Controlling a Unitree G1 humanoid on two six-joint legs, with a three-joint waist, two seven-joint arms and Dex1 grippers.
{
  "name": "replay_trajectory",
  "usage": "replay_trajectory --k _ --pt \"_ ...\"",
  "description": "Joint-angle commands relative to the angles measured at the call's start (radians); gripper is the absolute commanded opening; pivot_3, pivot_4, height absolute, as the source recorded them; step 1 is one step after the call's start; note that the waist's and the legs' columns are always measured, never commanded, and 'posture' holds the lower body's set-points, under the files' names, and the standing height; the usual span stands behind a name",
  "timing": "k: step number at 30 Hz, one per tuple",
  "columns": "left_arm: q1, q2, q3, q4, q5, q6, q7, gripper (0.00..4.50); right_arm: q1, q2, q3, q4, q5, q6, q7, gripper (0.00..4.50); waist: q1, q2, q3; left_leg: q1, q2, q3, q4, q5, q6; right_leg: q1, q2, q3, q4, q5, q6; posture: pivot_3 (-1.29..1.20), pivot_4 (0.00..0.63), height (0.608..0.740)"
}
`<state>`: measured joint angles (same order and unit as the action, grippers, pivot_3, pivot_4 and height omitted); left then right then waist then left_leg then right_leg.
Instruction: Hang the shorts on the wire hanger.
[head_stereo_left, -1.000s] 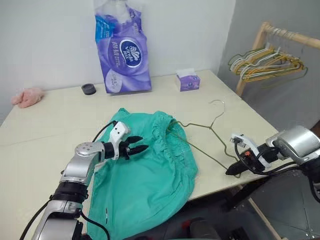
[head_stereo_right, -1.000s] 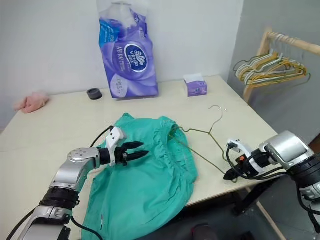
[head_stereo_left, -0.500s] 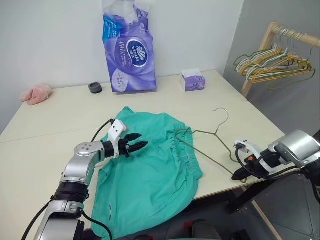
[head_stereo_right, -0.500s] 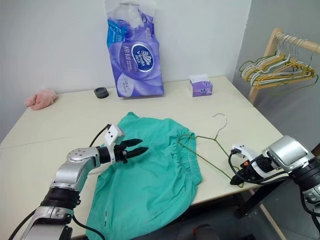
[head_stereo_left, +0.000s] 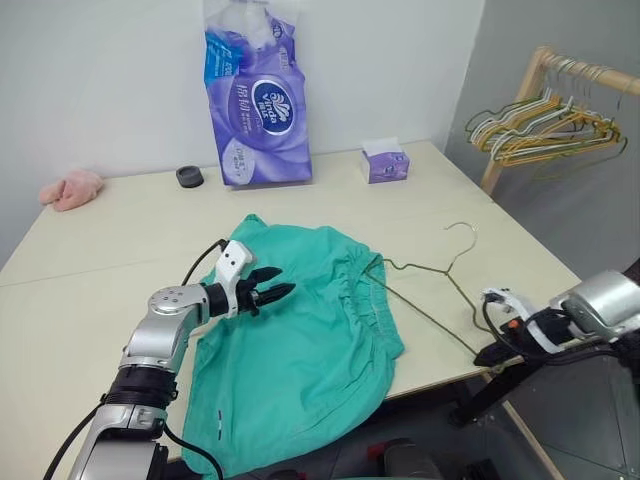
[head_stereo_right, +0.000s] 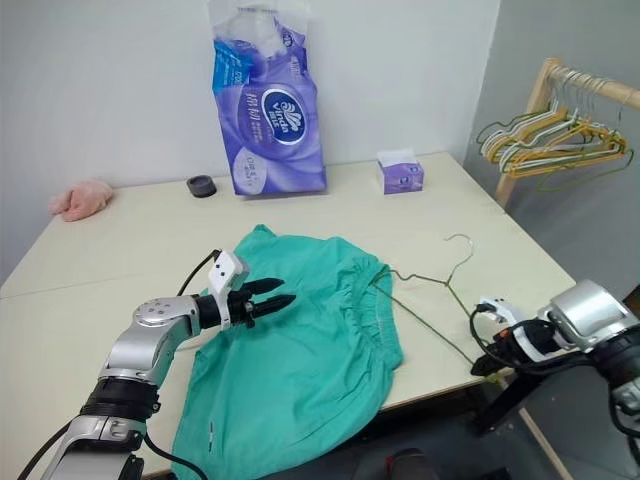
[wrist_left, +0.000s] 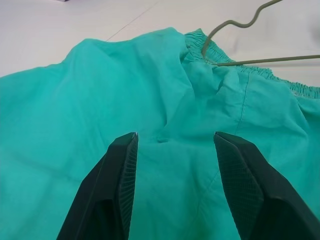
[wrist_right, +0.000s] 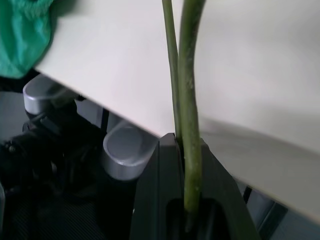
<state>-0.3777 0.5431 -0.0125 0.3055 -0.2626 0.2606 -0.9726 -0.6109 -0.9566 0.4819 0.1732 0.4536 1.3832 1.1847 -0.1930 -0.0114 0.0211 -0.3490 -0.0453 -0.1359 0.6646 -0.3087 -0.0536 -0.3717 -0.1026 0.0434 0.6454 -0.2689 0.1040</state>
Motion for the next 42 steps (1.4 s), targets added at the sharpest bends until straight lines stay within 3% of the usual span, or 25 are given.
replay_trajectory --k 1,8,15,21,25,32,42 --pt "-0.021 0.009 0.008 -0.030 -0.001 -0.010 -0.003 2.53 -0.056 0.038 -0.044 0.041 -0.002 0.030 -0.042 0.00 0.000 0.000 0.000 0.000 0.000 0.000 0.000 0.000 0.000 0.000 0.000 0.000 0.000 0.000 0.000 -0.18 0.000 0.740" --pt "-0.011 0.022 0.019 -0.035 -0.003 -0.010 -0.003 2.53 -0.106 0.095 -0.092 0.075 0.038 0.100 -0.072 0.00 0.006 0.000 0.000 0.000 0.000 -0.001 0.000 0.000 0.000 0.000 0.000 0.000 0.000 0.000 0.000 -0.17 0.000 0.740" --pt "-0.002 0.023 0.034 -0.038 -0.006 -0.014 0.018 2.53 -0.032 -0.017 -0.068 -0.044 0.105 0.128 -0.039 0.00 0.013 0.001 0.000 0.000 0.000 -0.001 0.000 0.000 0.000 0.000 0.000 0.000 0.000 0.000 0.000 -0.15 0.000 0.740" --pt "0.005 0.020 0.032 -0.041 -0.005 -0.017 0.022 2.53 0.001 -0.011 -0.087 -0.060 0.122 0.147 -0.071 0.00 0.019 0.002 0.000 0.000 0.000 0.000 0.000 0.000 0.000 0.000 0.000 0.000 0.000 0.000 0.000 -0.15 0.000 0.740" --pt "0.006 0.018 0.031 -0.043 -0.006 -0.017 0.023 2.53 -0.018 0.027 -0.089 -0.045 0.127 0.153 -0.097 0.00 0.024 0.002 0.000 0.000 0.000 0.000 0.000 0.000 0.000 0.000 0.000 0.000 0.000 0.000 0.000 -0.15 0.000 0.740" --pt "0.010 0.019 0.040 -0.053 -0.005 -0.020 0.033 2.53 -0.155 0.221 -0.065 0.168 0.035 0.071 -0.181 0.00 0.026 0.002 0.000 0.001 0.001 0.000 0.000 0.000 0.000 0.000 0.002 0.001 0.001 0.000 0.000 -0.13 0.000 0.740" --pt "-0.012 0.019 0.096 -0.035 -0.025 -0.018 0.085 2.53 -0.231 0.328 -0.151 0.112 0.096 0.031 -0.144 0.00 0.029 0.002 0.000 0.001 0.001 0.000 0.000 0.000 0.000 -0.001 0.002 0.001 0.001 0.000 0.000 -0.12 0.000 0.740"
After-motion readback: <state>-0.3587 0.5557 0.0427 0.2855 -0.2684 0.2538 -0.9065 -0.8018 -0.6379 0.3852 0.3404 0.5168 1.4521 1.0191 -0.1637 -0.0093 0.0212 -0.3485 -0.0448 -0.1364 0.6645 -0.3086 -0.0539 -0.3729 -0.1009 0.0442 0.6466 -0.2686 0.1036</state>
